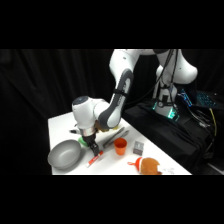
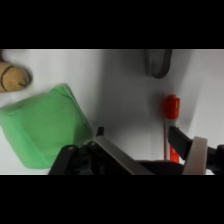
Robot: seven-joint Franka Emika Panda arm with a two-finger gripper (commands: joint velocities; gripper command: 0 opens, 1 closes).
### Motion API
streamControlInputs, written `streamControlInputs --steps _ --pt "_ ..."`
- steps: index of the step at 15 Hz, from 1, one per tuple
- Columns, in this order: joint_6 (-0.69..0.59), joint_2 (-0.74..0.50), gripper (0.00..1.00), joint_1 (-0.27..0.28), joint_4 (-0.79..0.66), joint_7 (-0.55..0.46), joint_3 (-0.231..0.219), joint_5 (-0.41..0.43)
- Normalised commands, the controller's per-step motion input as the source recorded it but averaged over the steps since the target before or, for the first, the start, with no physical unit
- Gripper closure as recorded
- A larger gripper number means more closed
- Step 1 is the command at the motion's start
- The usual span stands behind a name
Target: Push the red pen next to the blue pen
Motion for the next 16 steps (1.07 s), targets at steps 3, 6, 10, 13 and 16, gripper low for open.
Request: streamControlInputs --steps 3,6,10,13,16 --pt "0.03 0.1 0.0 0.007 0.22 -0.12 -0.055 -0.083" --pt "0.01 0.09 0.0 -0.012 0.21 -0.14 -0.035 -0.073" --pt "0.02 0.1 0.0 -0.019 0.17 -0.14 0.009 -0.057" --pt "0.02 0.12 0.0 -0.046 0.16 -0.15 0.033 -0.036" --pt "0.01 0.12 0.0 -0.064 0.16 -0.14 0.045 -0.02"
